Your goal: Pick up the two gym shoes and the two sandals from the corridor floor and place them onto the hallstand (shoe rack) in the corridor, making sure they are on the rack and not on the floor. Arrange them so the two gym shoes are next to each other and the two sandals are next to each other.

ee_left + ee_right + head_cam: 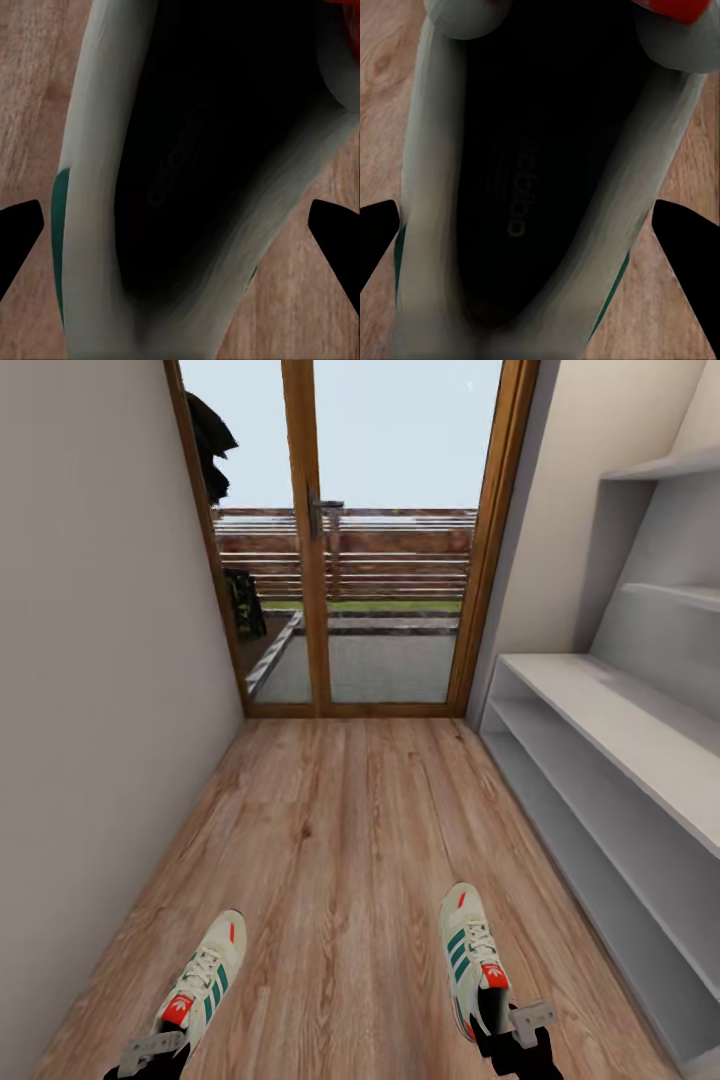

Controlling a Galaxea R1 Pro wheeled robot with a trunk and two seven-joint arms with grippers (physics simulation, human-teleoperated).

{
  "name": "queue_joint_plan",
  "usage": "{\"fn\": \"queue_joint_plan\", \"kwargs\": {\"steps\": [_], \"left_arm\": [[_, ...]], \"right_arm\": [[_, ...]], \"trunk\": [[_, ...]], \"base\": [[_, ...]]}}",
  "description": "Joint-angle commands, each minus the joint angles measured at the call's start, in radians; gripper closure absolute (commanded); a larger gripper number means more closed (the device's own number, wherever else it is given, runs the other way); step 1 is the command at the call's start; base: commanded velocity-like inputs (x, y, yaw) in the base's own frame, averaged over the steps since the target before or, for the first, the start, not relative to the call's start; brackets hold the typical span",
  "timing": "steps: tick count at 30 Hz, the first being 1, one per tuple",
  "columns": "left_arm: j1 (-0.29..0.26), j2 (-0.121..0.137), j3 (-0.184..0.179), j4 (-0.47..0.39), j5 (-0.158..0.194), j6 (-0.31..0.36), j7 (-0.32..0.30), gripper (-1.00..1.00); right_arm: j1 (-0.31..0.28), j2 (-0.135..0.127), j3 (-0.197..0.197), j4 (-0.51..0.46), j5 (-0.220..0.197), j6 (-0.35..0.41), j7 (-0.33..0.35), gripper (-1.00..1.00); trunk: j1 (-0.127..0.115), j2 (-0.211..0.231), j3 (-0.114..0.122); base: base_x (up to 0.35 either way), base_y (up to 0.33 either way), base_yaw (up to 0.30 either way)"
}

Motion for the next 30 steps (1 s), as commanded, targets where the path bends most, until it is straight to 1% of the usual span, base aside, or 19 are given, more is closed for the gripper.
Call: {"fn": "queue_joint_plan", "kwargs": {"steps": [1, 6, 9, 18, 30], "left_arm": [[-0.001, 0.0, 0.009, 0.0, -0.008, -0.004, -0.005, 1.0], [-0.001, 0.0, 0.009, 0.0, -0.007, -0.004, -0.005, 1.0], [-0.001, 0.0, 0.009, 0.0, -0.006, -0.004, -0.005, 1.0], [-0.001, 0.0, 0.009, 0.0, -0.006, -0.004, -0.005, 1.0], [-0.001, 0.0, 0.009, 0.0, -0.006, -0.004, -0.005, 1.0]], "right_arm": [[-0.001, 0.0, -0.009, 0.0, 0.008, -0.003, 0.004, 1.0], [-0.001, 0.0, -0.009, 0.0, 0.008, -0.003, 0.004, 1.0], [-0.001, 0.0, -0.009, 0.0, 0.008, -0.003, 0.004, 1.0], [-0.001, 0.0, -0.009, 0.0, 0.008, -0.003, 0.004, 1.0], [-0.001, 0.0, -0.009, 0.0, 0.008, -0.002, 0.004, 1.0]], "trunk": [[0.0, 0.0, -0.001], [0.0, 0.0, -0.001], [0.0, 0.0, -0.001], [0.0, 0.0, -0.001], [0.0, 0.0, -0.001]], "base": [[0.328, -0.095, 0.0], [0.334, -0.038, -0.015], [0.338, 0.03, -0.16], [0.32, 0.131, -0.239], [0.285, 0.2, -0.262]]}}
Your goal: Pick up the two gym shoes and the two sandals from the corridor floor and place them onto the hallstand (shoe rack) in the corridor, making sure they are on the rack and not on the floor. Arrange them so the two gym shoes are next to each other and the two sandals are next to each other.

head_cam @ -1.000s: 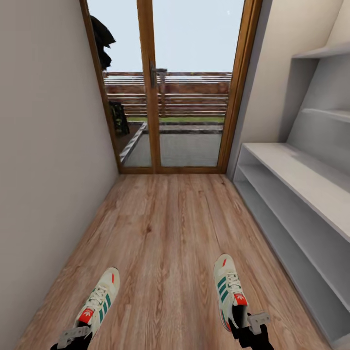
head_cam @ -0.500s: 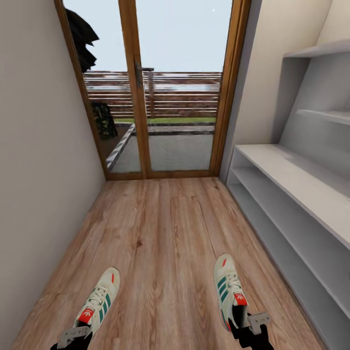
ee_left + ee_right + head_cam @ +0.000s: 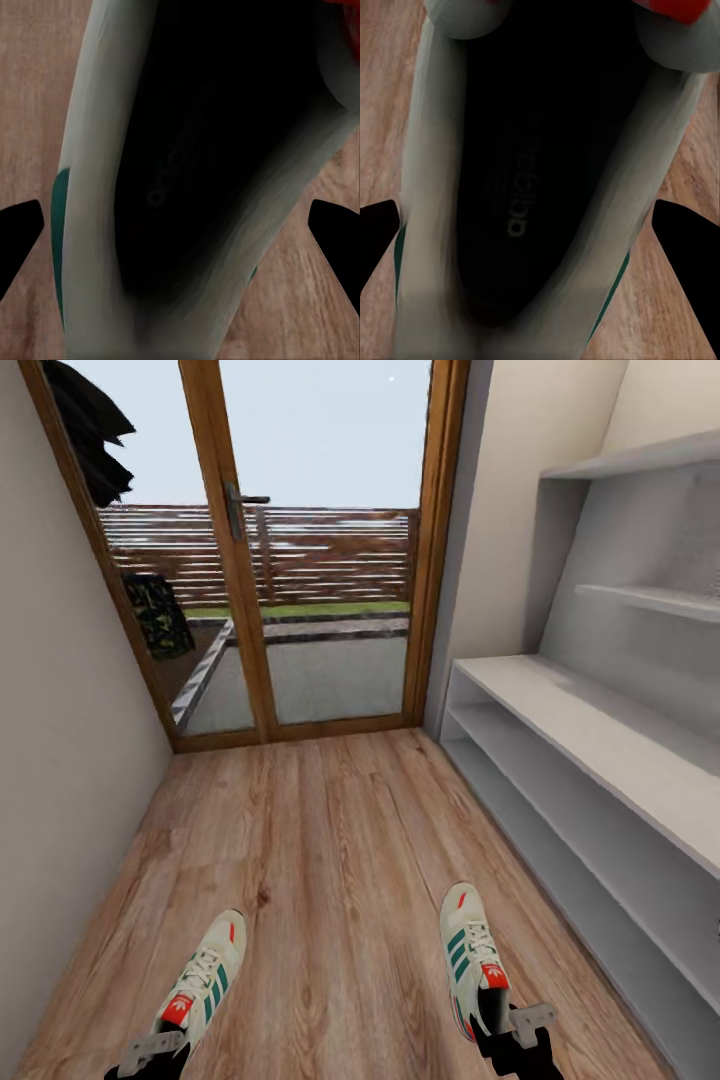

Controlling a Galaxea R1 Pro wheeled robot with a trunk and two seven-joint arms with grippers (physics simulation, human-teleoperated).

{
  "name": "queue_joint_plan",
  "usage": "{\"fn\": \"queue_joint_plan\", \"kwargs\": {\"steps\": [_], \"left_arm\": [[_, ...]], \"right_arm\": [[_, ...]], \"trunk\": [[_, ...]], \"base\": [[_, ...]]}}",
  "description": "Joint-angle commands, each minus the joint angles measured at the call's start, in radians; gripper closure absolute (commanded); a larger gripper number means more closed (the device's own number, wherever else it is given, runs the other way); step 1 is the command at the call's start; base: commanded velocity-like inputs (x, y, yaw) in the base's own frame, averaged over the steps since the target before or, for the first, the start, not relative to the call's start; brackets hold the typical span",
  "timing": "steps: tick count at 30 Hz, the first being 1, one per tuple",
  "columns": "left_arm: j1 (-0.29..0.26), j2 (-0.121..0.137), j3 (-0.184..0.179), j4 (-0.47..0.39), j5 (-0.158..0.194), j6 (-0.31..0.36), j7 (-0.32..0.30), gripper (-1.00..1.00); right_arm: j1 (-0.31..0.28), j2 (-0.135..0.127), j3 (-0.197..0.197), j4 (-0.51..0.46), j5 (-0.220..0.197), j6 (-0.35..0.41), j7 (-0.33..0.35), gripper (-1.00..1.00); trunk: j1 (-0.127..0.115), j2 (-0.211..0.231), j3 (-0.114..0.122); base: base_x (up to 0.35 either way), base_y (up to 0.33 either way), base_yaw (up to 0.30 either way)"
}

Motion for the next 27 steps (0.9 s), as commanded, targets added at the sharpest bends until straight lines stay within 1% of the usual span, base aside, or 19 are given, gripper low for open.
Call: {"fn": "queue_joint_plan", "kwargs": {"steps": [1, 17, 27], "left_arm": [[-0.001, 0.0, 0.009, 0.0, -0.007, -0.004, -0.005, 1.0], [-0.001, -0.001, 0.009, 0.0, -0.008, -0.004, -0.005, 1.0], [-0.001, 0.0, 0.009, 0.0, -0.008, -0.005, -0.005, 1.0]], "right_arm": [[-0.001, 0.0, -0.009, 0.001, 0.008, -0.003, 0.004, 1.0], [-0.001, 0.0, -0.009, 0.001, 0.008, -0.003, 0.004, 1.0], [-0.001, 0.0, -0.009, 0.001, 0.008, -0.003, 0.004, 1.0]], "trunk": [[0.0, 0.0, -0.001], [0.0, 0.0, -0.001], [0.0, 0.0, -0.001]], "base": [[0.252, 0.234, -0.262], [0.182, 0.281, -0.262], [0.25, 0.247, -0.262]]}}
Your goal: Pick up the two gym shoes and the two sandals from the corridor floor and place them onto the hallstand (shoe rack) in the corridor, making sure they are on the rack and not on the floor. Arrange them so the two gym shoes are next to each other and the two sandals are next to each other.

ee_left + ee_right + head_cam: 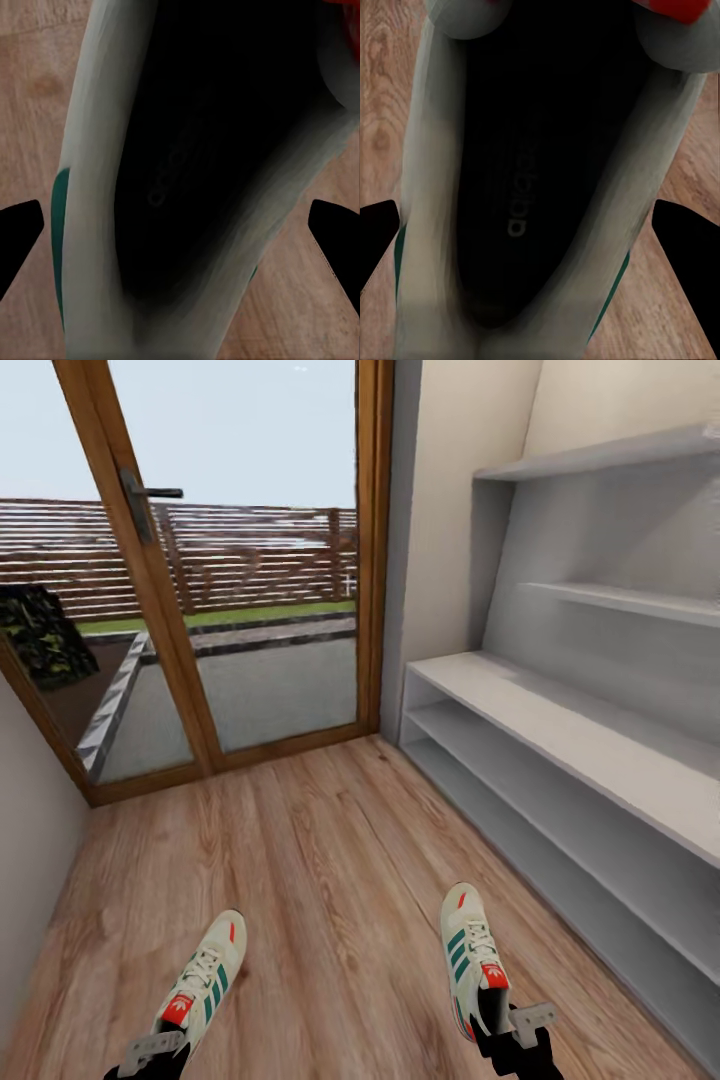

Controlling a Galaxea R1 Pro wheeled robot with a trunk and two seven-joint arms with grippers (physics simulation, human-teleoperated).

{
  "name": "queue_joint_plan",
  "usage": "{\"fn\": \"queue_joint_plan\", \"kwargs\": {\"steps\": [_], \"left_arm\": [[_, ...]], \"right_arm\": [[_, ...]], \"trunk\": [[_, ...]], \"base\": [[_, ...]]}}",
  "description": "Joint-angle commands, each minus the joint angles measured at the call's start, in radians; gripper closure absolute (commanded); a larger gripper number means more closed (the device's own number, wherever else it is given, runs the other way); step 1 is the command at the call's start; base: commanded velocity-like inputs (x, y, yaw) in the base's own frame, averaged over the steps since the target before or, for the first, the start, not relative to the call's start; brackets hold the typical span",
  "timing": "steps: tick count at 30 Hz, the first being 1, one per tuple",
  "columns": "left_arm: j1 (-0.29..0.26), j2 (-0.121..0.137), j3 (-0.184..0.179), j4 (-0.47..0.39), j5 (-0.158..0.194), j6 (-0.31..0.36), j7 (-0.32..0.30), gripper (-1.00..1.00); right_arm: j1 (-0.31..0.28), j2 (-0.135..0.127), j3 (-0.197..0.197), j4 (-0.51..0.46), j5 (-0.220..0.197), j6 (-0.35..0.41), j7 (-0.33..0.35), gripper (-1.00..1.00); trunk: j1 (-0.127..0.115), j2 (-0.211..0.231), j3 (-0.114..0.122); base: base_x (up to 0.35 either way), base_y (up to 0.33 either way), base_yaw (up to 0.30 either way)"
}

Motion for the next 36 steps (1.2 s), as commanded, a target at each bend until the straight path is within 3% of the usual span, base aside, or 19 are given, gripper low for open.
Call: {"fn": "queue_joint_plan", "kwargs": {"steps": [1, 15, 36], "left_arm": [[-0.001, 0.0, 0.009, 0.0, -0.007, -0.004, -0.005, 1.0], [-0.001, 0.0, 0.009, 0.0, -0.008, -0.004, -0.005, 1.0], [-0.001, 0.0, 0.007, 0.002, -0.009, -0.009, -0.021, 1.0]], "right_arm": [[-0.001, 0.0, -0.009, 0.001, 0.008, -0.003, 0.004, 1.0], [-0.001, 0.0, -0.009, 0.001, 0.008, -0.003, 0.005, 1.0], [-0.001, 0.001, -0.01, -0.001, 0.007, -0.002, 0.003, 1.0]], "trunk": [[0.0, 0.0, -0.001], [0.0, 0.0, -0.001], [0.0, 0.0, -0.007]], "base": [[0.277, 0.234, -0.262], [0.245, 0.182, -0.262], [0.013, 0.003, -0.254]]}}
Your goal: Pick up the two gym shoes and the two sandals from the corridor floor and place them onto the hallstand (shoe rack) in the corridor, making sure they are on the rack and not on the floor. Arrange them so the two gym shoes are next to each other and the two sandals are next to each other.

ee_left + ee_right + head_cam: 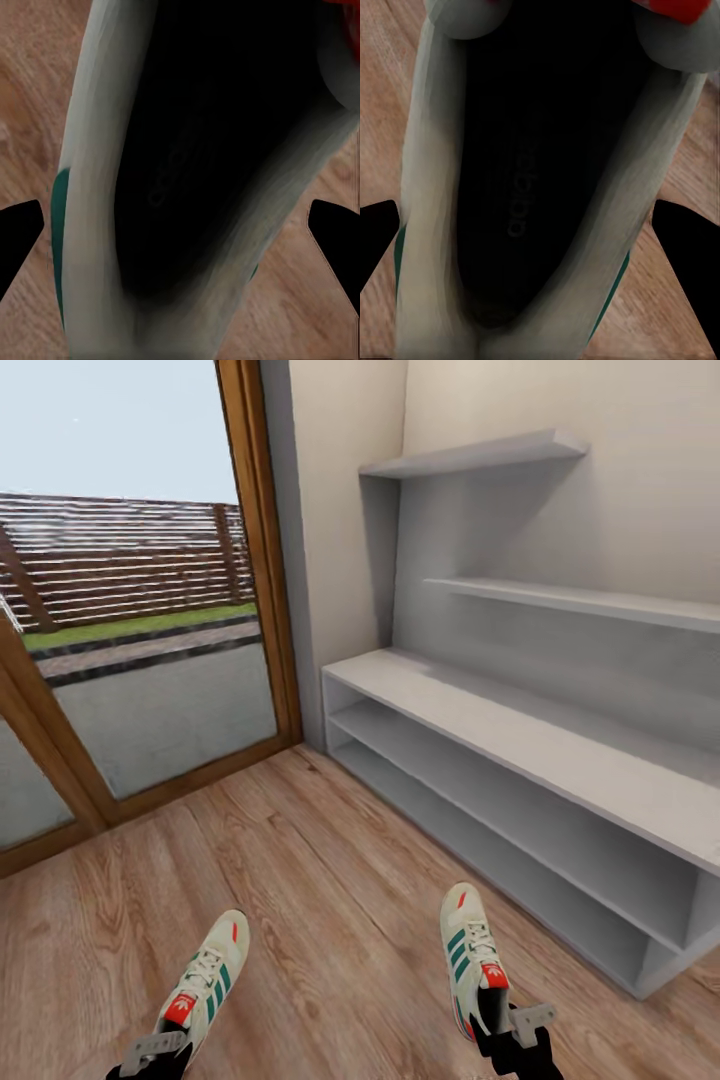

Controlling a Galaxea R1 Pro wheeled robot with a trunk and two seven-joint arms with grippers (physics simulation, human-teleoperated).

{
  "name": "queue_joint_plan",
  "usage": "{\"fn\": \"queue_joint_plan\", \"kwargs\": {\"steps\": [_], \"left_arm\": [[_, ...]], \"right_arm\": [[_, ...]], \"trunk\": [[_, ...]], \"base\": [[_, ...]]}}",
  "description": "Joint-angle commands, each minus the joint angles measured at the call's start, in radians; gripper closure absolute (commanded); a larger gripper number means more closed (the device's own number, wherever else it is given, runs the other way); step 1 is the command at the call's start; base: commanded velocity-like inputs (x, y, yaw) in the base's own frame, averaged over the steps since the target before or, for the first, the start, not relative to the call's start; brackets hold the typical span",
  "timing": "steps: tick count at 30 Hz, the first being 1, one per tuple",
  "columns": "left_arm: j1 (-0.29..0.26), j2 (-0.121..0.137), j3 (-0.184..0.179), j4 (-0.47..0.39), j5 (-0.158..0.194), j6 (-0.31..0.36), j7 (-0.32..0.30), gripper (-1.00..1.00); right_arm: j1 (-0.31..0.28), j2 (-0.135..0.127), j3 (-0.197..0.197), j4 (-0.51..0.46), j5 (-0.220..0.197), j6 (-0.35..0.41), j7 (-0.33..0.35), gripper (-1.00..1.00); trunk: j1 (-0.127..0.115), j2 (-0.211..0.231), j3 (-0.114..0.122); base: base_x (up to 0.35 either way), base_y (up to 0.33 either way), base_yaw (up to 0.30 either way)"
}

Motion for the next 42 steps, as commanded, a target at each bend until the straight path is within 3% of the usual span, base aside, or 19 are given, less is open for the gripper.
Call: {"fn": "queue_joint_plan", "kwargs": {"steps": [1, 33, 42], "left_arm": [[-0.001, 0.0, 0.008, 0.0, -0.008, -0.004, -0.005, 1.0], [-0.001, 0.0, 0.008, 0.0, -0.009, -0.004, -0.005, 1.0], [-0.001, 0.0, 0.008, 0.0, -0.01, -0.004, -0.005, 1.0]], "right_arm": [[-0.001, 0.0, -0.008, 0.001, 0.008, -0.003, 0.004, 1.0], [-0.001, 0.002, -0.009, 0.001, 0.008, -0.002, 0.004, 1.0], [-0.001, 0.002, -0.009, 0.001, 0.008, -0.002, 0.004, 1.0]], "trunk": [[0.0, 0.0, -0.002], [0.0, 0.0, -0.018], [0.0, 0.0, -0.018]], "base": [[0.0, 0.0, -0.218], [-0.001, 0.001, -0.252], [-0.196, 0.194, -0.277]]}}
